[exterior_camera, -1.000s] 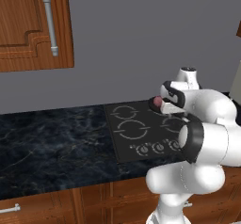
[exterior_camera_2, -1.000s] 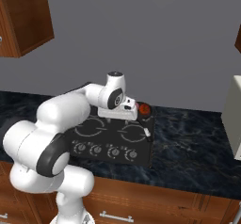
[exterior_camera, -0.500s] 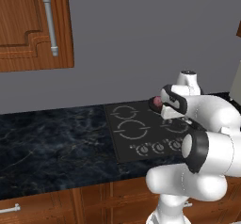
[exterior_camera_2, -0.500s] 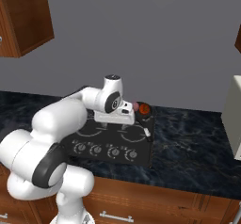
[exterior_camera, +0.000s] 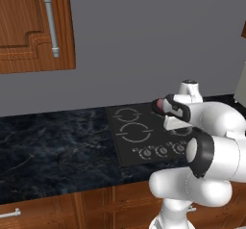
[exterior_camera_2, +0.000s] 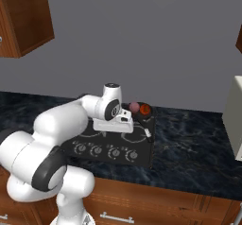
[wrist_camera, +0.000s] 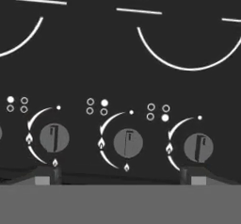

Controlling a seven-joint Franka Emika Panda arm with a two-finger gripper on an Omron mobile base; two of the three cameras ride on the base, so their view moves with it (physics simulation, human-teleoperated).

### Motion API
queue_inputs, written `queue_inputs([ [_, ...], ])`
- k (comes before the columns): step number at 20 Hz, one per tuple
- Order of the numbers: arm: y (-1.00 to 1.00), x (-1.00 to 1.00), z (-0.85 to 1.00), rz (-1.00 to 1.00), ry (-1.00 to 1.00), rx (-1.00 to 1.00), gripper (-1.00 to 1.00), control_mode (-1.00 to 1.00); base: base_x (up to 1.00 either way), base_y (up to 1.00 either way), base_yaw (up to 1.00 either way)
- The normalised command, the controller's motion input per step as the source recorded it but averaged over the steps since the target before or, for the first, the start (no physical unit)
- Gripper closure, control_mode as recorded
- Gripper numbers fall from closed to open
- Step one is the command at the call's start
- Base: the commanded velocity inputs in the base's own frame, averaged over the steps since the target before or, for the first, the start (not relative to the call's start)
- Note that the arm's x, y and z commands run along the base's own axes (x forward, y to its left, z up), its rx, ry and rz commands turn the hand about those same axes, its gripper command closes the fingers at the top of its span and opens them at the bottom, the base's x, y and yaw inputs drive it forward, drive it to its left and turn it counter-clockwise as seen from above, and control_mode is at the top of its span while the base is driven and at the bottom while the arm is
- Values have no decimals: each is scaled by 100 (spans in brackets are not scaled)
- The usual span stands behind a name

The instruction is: Place the pan on the rear right burner on the stove. Then place the tomato and the onion in the pan and turn on the rear right burner.

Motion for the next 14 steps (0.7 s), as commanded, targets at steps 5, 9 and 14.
queue_inputs([
  [5, 0, 0, -49, 2, 0, 0, -100, -100, 0, 0, 0],
  [9, 0, 0, -35, 1, 0, 0, -100, -100, 0, 0, 0],
  [14, 0, -1, -21, 1, 0, 0, -100, -100, 0, 0, 0],
])
